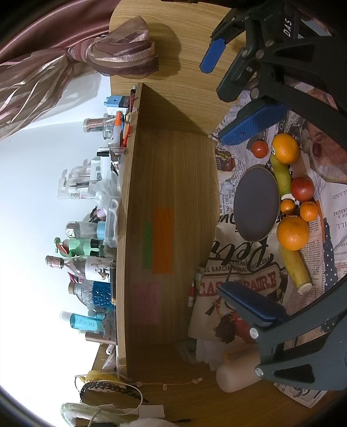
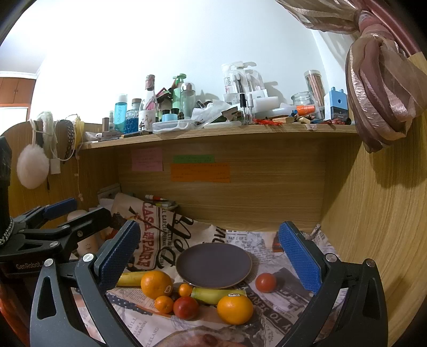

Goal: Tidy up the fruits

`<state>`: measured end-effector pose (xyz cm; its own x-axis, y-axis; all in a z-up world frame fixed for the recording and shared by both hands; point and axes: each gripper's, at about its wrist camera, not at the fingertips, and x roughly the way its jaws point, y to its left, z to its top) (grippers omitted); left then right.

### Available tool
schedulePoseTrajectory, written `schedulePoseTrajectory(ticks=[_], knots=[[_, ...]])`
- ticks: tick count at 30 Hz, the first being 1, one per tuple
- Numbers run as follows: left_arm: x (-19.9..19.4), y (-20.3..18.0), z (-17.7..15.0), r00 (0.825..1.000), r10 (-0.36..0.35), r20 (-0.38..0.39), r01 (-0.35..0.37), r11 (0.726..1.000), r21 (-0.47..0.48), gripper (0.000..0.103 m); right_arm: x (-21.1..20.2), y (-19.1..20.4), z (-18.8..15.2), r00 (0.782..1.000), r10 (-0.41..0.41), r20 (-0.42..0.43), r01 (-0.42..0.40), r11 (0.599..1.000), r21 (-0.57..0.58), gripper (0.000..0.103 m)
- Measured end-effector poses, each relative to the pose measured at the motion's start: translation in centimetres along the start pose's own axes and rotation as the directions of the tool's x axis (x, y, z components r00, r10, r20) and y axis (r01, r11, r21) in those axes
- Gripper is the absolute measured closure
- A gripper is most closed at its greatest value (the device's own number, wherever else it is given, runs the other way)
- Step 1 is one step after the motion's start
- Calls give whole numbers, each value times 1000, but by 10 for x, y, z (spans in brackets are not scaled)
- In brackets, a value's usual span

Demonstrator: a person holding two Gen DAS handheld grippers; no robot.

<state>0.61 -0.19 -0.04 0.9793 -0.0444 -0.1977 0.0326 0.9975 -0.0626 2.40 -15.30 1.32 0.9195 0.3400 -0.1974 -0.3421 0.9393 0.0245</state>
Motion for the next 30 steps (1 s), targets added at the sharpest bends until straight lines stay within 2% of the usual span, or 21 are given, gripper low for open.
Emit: schedulePoseTrajectory(ticks=[4,8,13,16,20,21,24,30], knots=[[11,3,-5,999,-8,-31,8,1000,4,0,5,-2,-3,1000,0,-15,0,1000,6,0],[31,9,-18,995,-16,-96,16,1000,-3,0,17,-10,-13,998,0,-66,1,1000,12,0],[63,16,-45,977,-23,-212,24,1000,-1,1,38,-26,-33,985,6,-174,0,999,36,0],[80,18,-63,958,-21,-286,24,1000,7,11,54,-37,-49,967,18,-255,-3,998,61,0],[101,26,-86,924,-42,-381,36,999,-24,19,69,-47,-70,934,25,-358,3,997,79,10],[106,29,-92,914,-48,-403,38,999,-33,20,72,-49,-76,924,25,-382,5,997,79,13],[117,35,-102,899,-44,-435,25,999,-48,21,83,-55,-90,896,36,-442,4,996,89,19],[140,43,-113,873,-48,-486,18,998,-65,24,102,-64,-108,843,96,-530,-20,989,147,21]])
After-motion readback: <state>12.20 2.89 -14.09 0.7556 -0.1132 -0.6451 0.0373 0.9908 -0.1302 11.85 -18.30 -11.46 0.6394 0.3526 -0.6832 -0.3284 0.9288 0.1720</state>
